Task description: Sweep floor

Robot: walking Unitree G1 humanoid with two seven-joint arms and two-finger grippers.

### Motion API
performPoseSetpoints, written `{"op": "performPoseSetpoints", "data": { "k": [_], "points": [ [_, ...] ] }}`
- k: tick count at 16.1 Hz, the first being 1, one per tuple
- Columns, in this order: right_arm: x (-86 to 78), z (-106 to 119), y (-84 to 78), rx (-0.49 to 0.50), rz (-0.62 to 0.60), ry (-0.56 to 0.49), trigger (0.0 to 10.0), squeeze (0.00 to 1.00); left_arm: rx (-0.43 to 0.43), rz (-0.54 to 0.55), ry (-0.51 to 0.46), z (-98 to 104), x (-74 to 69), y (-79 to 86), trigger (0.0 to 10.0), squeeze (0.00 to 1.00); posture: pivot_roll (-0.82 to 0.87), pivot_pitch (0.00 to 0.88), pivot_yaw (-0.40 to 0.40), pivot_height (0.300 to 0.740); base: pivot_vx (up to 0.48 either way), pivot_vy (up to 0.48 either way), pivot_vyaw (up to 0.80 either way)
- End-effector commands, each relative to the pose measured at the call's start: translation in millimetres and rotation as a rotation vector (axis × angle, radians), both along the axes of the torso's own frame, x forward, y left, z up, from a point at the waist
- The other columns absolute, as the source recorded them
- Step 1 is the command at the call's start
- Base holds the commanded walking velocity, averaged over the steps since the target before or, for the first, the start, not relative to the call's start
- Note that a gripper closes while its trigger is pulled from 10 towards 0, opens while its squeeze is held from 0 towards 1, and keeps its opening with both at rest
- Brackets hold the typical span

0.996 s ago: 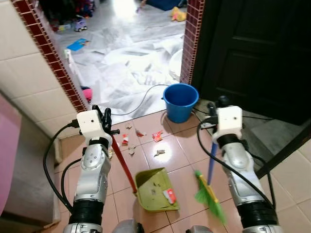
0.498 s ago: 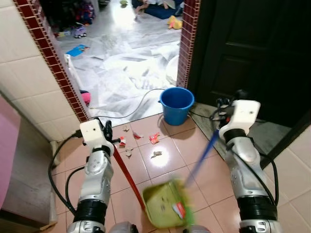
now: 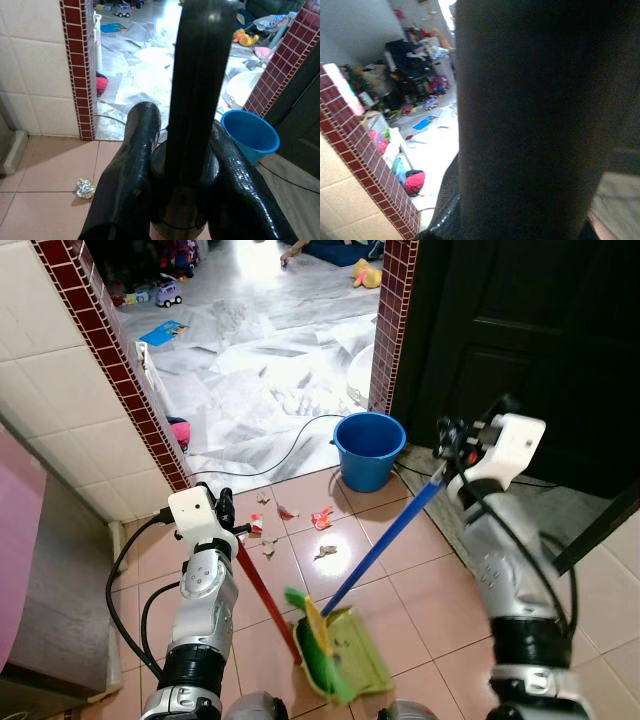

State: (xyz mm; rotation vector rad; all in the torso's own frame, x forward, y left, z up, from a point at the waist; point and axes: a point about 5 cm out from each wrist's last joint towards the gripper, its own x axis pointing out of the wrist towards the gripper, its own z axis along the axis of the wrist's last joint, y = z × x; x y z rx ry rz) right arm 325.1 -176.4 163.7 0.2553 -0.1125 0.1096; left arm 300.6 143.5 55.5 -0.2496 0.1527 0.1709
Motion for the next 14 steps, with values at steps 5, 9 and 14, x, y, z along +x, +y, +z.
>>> {"op": "performPoseSetpoints", "data": {
  "k": [5,9,14],
  "points": [
    [0.7,43,-12.5,-0.216,0.024,-0.203,10.0,0.0,0.01,-0.006,-0.054,10,6.9,2.8,10.0,0.0,-0.11,0.0,0.069,0.74,0.0,0.0,0.0],
    [-5.3,37,-20.2,-0.325,0.014,-0.21,10.0,0.0,0.043,-0.005,-0.079,15,8.0,12.2,10.0,0.0,-0.11,0.0,0.071,0.74,0.0,0.0,0.0],
    [-32.5,-20,-2.4,-0.365,-0.04,-0.073,10.0,0.0,0.011,-0.041,-0.209,46,10.8,16.1,10.0,0.0,-0.1,0.0,0.086,0.74,0.0,0.0,0.0]
  ]
}}
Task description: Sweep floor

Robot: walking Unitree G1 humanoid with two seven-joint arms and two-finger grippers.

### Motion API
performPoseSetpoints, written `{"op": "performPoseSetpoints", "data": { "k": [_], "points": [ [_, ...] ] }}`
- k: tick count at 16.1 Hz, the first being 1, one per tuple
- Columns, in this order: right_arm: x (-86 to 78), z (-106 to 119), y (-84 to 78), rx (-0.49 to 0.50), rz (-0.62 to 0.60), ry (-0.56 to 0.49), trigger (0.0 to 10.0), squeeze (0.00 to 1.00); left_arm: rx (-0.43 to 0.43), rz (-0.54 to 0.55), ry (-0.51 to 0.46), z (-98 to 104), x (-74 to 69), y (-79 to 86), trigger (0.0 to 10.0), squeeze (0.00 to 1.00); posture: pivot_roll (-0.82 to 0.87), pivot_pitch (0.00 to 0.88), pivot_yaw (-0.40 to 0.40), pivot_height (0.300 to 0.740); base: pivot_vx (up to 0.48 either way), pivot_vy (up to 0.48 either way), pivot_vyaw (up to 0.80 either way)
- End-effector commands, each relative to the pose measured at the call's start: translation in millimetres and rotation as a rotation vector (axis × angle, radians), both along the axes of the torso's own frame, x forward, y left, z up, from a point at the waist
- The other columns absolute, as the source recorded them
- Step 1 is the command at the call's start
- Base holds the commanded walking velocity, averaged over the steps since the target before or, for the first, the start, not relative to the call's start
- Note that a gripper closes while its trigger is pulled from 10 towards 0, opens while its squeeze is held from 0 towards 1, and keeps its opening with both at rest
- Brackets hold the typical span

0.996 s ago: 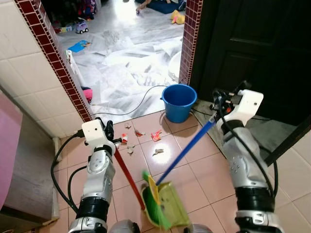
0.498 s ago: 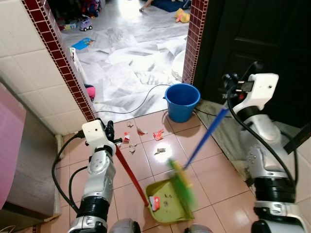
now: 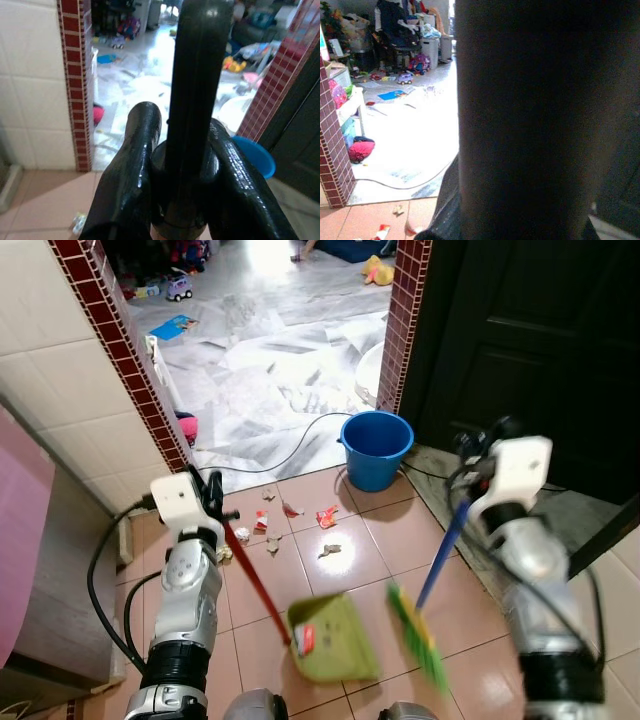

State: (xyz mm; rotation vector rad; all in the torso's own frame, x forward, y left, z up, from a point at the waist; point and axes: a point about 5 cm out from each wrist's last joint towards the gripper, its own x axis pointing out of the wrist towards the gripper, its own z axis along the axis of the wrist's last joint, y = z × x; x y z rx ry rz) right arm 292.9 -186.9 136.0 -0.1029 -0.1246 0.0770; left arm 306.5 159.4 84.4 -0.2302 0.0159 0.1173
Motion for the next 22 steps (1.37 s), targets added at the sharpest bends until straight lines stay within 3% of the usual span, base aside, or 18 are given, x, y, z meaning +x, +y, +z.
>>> {"op": "performPoseSetpoints", "data": {
  "k": [1,5,9,12,15,16,19,22],
  "points": [
    [-1.3,7,9.6,-0.022,0.023,-0.044,10.0,0.0,-0.017,-0.006,-0.07,18,5.1,0.1,10.0,0.0,-0.1,0.0,0.086,0.74,0.0,0.0,0.0],
    [-9.9,0,21.2,-0.077,0.031,-0.073,10.0,0.0,0.066,-0.037,-0.023,0,-10.8,8.9,10.0,0.0,-0.1,0.0,0.089,0.74,0.0,0.0,0.0],
    [-18.3,-5,3.6,-0.119,0.003,-0.064,10.0,0.0,0.201,-0.053,-0.008,-8,-36.5,28.0,10.0,0.0,-0.08,0.0,0.073,0.74,0.0,0.0,0.0],
    [-21.1,-9,-0.7,-0.12,-0.011,-0.054,10.0,0.0,0.209,-0.057,-0.004,-9,-41.9,28.8,10.0,0.0,-0.08,0.0,0.069,0.74,0.0,0.0,0.0],
    [-22.7,-14,5.7,-0.119,-0.002,-0.042,10.0,0.0,0.158,-0.061,-0.082,9,-33.9,17.5,10.0,0.0,-0.08,0.0,0.063,0.74,0.0,0.0,0.0],
    [-22.5,-15,7.6,-0.128,0.008,-0.041,10.0,0.0,0.127,-0.051,-0.138,24,-26.2,15.2,10.0,0.0,-0.08,0.0,0.063,0.74,0.322,0.0,0.0],
    [-18.9,-17,5.1,-0.139,0.013,-0.035,10.0,0.0,0.068,-0.024,-0.222,53,-13.0,15.3,10.0,0.0,-0.08,0.0,0.061,0.74,0.334,0.34,0.0],
    [-14.3,-15,2.9,-0.148,0.008,-0.042,10.0,0.0,0.019,-0.008,-0.299,81,-5.6,16.3,10.0,0.0,-0.08,0.0,0.068,0.74,0.334,0.345,-0.77]
  ]
}}
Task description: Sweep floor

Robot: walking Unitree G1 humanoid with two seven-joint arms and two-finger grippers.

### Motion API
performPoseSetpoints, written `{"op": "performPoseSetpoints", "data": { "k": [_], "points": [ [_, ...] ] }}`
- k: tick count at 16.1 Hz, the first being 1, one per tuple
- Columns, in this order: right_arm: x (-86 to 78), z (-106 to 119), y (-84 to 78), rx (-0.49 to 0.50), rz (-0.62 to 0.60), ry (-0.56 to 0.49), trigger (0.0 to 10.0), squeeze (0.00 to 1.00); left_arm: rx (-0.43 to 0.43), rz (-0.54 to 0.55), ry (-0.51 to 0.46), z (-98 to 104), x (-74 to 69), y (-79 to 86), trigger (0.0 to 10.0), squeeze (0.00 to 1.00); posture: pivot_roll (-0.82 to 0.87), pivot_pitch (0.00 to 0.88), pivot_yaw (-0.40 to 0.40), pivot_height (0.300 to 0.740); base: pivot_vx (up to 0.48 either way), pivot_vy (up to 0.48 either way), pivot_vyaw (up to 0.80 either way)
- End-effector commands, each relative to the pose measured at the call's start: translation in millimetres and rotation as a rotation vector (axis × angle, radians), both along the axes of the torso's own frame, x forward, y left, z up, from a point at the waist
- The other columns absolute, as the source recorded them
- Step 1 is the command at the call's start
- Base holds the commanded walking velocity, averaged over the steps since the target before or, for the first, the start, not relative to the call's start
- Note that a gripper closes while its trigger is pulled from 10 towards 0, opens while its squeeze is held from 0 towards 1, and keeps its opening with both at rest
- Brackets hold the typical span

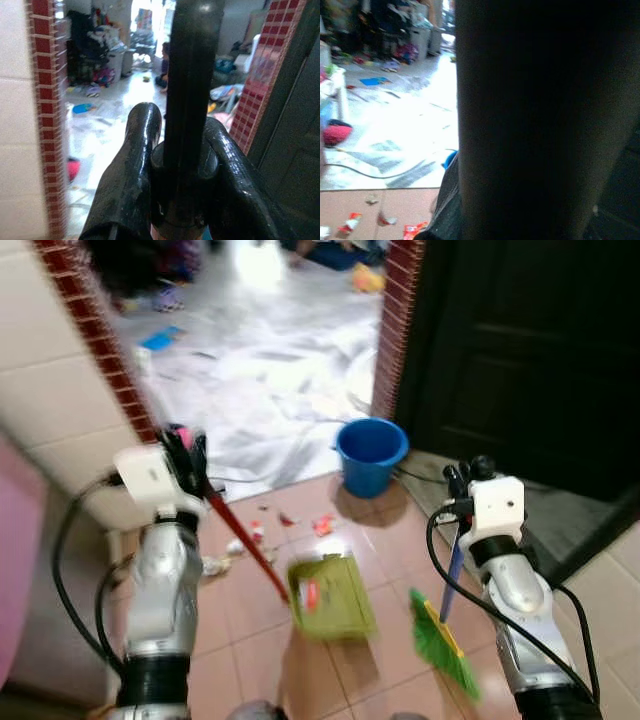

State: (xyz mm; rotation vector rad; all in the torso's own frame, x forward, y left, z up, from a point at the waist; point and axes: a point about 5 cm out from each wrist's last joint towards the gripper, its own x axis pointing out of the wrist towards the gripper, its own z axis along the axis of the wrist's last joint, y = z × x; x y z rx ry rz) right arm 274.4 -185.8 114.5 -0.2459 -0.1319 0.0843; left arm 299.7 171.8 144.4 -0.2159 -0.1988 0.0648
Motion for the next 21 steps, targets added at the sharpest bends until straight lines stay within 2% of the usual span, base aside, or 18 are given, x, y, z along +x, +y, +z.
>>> {"op": "performPoseSetpoints", "data": {
  "k": [1,8,16,20,21],
  "points": [
    [4.7,7,2.8,-0.006,0.013,-0.03,10.0,0.0,-0.024,0.018,-0.086,24,2.4,3.8,10.0,0.0,-0.08,0.0,0.068,0.74,0.337,0.341,-0.63],
    [6.0,3,10.7,-0.015,0.048,-0.017,10.0,0.0,-0.116,0.043,-0.202,71,13.5,1.0,10.0,0.0,-0.09,0.0,0.068,0.74,0.338,0.341,-0.55],
    [8.2,2,18.9,-0.01,0.072,-0.023,10.0,0.0,-0.148,0.093,-0.279,107,17.7,0.3,10.0,0.0,-0.08,0.0,0.074,0.74,0.474,0.0,-0.71],
    [8.1,0,21.0,-0.007,0.078,-0.02,10.0,0.0,-0.135,0.178,-0.298,118,18.4,9.6,10.0,0.0,-0.08,0.0,0.077,0.74,0.48,0.0,-0.54],
    [8.1,0,21.7,-0.006,0.079,-0.019,10.0,0.0,-0.139,0.206,-0.316,126,19.0,13.8,10.0,0.0,-0.08,0.0,0.078,0.74,0.48,0.0,-0.48]
  ]
}}
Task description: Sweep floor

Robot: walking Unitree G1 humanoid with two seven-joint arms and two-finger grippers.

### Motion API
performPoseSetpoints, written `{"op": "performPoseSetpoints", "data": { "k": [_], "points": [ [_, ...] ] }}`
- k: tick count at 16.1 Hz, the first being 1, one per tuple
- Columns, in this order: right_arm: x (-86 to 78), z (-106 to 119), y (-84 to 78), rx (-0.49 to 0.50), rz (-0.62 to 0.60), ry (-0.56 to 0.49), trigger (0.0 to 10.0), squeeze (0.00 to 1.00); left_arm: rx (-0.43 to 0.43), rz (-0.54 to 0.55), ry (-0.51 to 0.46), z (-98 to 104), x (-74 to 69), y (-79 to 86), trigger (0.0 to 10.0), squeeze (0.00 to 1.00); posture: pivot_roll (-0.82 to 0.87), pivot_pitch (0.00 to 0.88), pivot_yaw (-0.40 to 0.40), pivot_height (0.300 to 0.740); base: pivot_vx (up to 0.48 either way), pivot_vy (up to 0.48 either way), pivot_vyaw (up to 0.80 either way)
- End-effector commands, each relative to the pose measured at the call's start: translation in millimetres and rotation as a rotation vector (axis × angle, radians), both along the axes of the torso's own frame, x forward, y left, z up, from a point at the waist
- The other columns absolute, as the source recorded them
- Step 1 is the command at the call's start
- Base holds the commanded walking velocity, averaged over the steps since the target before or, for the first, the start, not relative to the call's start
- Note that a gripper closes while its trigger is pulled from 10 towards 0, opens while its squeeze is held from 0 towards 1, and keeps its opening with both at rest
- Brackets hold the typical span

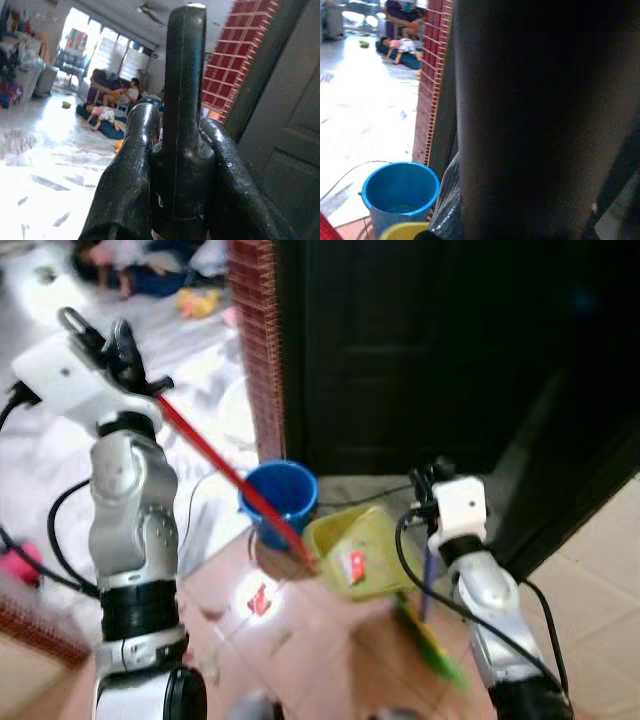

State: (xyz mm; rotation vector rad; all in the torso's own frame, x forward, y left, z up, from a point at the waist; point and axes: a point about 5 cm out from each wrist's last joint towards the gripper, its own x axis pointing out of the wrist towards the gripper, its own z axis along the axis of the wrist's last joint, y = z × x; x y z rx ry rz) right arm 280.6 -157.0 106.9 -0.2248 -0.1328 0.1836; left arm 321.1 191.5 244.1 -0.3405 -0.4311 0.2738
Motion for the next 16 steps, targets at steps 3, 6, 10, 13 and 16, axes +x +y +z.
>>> {"op": "performPoseSetpoints", "data": {
  "k": [3,6,10,13,16],
  "points": [
    [0.2,7,-2.1,-0.075,0.013,-0.052,10.0,0.0,0.047,0.039,-0.122,38,-0.9,0.4,10.0,0.0,-0.08,0.0,0.08,0.74,0.48,0.0,0.24],
    [-0.8,7,1.9,-0.077,0.029,-0.052,10.0,0.0,0.053,0.072,-0.118,39,-0.8,3.8,10.0,0.0,-0.07,0.0,0.081,0.74,0.48,0.0,0.74],
    [-2.6,6,5.1,-0.077,0.053,-0.055,10.0,0.0,0.066,0.13,-0.117,43,-0.6,8.1,10.0,0.0,-0.07,0.0,0.08,0.74,0.48,0.0,0.7],
    [-3.0,5,6.2,-0.082,0.056,-0.053,10.0,0.0,0.079,0.171,-0.119,46,-0.3,13.9,10.0,0.0,-0.07,0.0,0.081,0.74,0.48,0.0,0.57],
    [-3.9,4,7.7,-0.082,0.069,-0.05,10.0,0.0,0.098,0.198,-0.126,49,-0.3,16.5,10.0,0.0,-0.07,0.0,0.077,0.74,0.48,0.0,0.35]
  ]
}}
